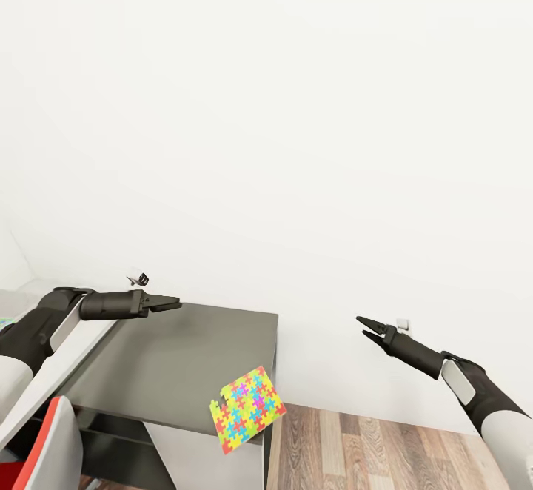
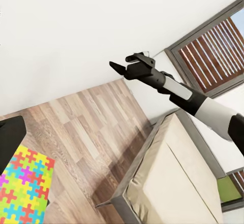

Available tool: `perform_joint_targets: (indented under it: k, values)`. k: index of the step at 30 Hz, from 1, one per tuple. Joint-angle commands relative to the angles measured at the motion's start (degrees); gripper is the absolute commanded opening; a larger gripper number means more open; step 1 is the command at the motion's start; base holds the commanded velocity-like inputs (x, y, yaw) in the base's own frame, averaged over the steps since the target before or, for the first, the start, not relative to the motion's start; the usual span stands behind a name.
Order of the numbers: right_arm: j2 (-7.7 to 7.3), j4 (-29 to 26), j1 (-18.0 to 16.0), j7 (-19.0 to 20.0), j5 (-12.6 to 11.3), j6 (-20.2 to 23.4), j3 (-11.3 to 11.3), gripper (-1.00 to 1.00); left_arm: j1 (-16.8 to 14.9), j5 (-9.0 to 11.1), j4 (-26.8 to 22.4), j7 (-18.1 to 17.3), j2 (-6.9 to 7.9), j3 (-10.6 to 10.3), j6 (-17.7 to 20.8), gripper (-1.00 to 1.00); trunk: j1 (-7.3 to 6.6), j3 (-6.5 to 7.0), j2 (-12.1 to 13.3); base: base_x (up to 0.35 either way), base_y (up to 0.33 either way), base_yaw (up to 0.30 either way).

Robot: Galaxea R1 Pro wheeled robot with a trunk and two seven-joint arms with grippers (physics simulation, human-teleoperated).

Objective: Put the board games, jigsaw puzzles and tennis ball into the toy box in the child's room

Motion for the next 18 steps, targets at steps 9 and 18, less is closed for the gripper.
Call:
perform_joint_targets:
  k: [9,18]
  values:
    - [3.02,0.13,-0.06,-6.98,-0.13,4.48,0.18,1.0,-0.07,0.37,-0.08,-0.12,-0.02,-0.16,0.67,1.0,2.0,-1.71,-3.71,0.0,0.0,0.0]
    - [9.25,-0.33,-0.05,-10.07,0.15,12.96,0.1,1.0,-0.07,0.55,-1.59,-0.15,-1.18,-0.19,1.04,1.0,3.97,-3.33,-7.32,0.0,0.0,0.0]
